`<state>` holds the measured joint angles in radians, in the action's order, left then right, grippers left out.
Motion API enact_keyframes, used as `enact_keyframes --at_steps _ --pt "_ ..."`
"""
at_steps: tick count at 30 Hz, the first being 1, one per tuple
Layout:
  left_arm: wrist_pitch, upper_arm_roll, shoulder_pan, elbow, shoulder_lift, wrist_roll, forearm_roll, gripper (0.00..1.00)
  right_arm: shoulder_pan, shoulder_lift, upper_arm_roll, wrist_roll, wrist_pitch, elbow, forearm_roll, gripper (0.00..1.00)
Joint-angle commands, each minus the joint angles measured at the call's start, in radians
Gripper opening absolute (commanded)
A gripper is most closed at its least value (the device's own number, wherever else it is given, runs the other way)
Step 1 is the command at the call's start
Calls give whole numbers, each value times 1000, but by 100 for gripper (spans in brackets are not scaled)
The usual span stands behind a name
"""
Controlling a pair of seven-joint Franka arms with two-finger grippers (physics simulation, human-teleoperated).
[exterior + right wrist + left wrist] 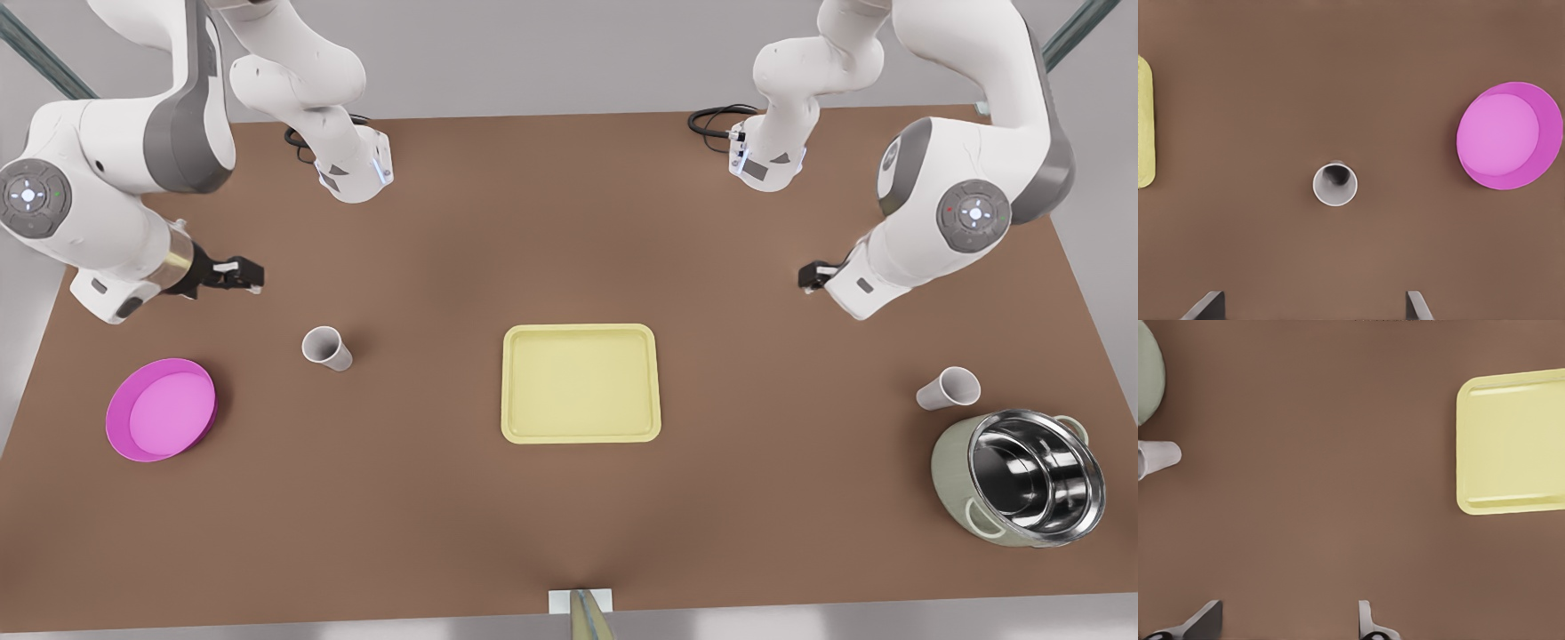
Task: Use both arms to respectively pick up the white IKEA cups from the middle-left and middle-right positions, then place the white IKEA cups onto the middle-middle tray, ensuring that the cups remain upright and do not tip over
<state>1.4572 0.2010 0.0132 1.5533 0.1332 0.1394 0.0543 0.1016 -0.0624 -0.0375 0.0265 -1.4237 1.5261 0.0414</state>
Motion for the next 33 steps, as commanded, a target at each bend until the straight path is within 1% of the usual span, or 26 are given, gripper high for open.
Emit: enact_keyframes --at_steps 1,2,5,6,7,8,9,10,11,12,13,15,16,19,21,23,25,27,30,33 --pt "80 -103 83 13 5 74 -1 100 -3 -4 1 30 -113 -3 3 100" --pt "58 -103 86 -7 2 74 1 100 -3 -8 1 29 -113 -4 5 100" --pt "97 -117 99 -4 8 72 1 100 -5 -54 -1 33 -149 2 -20 100" --pt "176 -156 97 2 42 59 1 100 -5 -99 -1 33 -199 19 -18 100" --pt "204 -221 96 1 77 -43 -1 100 -3 -125 1 33 -241 25 -18 100" --pt "225 -271 77 1 104 -134 2 100 -3 -122 -1 33 -317 80 -20 100" --pt "270 -287 7 1 140 -228 1 100 -3 -119 1 33 -406 128 -18 100" --pt "325 -287 -54 2 166 -295 -2 100 4 -123 1 32 -432 140 -20 100" --pt "402 -299 -110 7 207 -385 -5 100 13 -123 1 30 -507 195 -20 100" --pt "474 -305 -113 60 212 -385 -5 100 13 -126 2 32 -570 235 -20 100" --pt "532 -316 -122 68 229 -386 -5 100 12 -128 2 30 -612 270 -23 100" --pt "643 -316 -127 65 275 -386 -4 100 -3 -149 1 30 -623 283 -67 100" --pt "657 -318 -134 62 304 -385 -4 100 -11 -149 -1 30 -623 302 -68 100" --pt "706 -318 -154 56 348 -386 -4 100 -25 -143 -1 32 -707 381 -68 100" --pt "706 -318 -168 59 371 -386 -4 100 -54 -178 -1 35 -739 384 -81 100" --pt "701 -318 -182 60 394 -386 -4 100 -60 -175 -1 52 -755 408 -94 100" --pt "683 -331 -194 76 405 -389 -4 100 -60 -142 -1 56 -819 488 -94 100" --pt "675 -331 -194 87 419 -385 -4 100 -60 -88 -1 79 -932 604 -92 100" --pt "647 -331 -188 94 437 -379 -5 100 -62 -59 -2 107 -1008 687 -94 100" --pt "660 -331 -194 91 457 -379 -4 100 -62 -45 -2 108 -1110 775 -94 100"
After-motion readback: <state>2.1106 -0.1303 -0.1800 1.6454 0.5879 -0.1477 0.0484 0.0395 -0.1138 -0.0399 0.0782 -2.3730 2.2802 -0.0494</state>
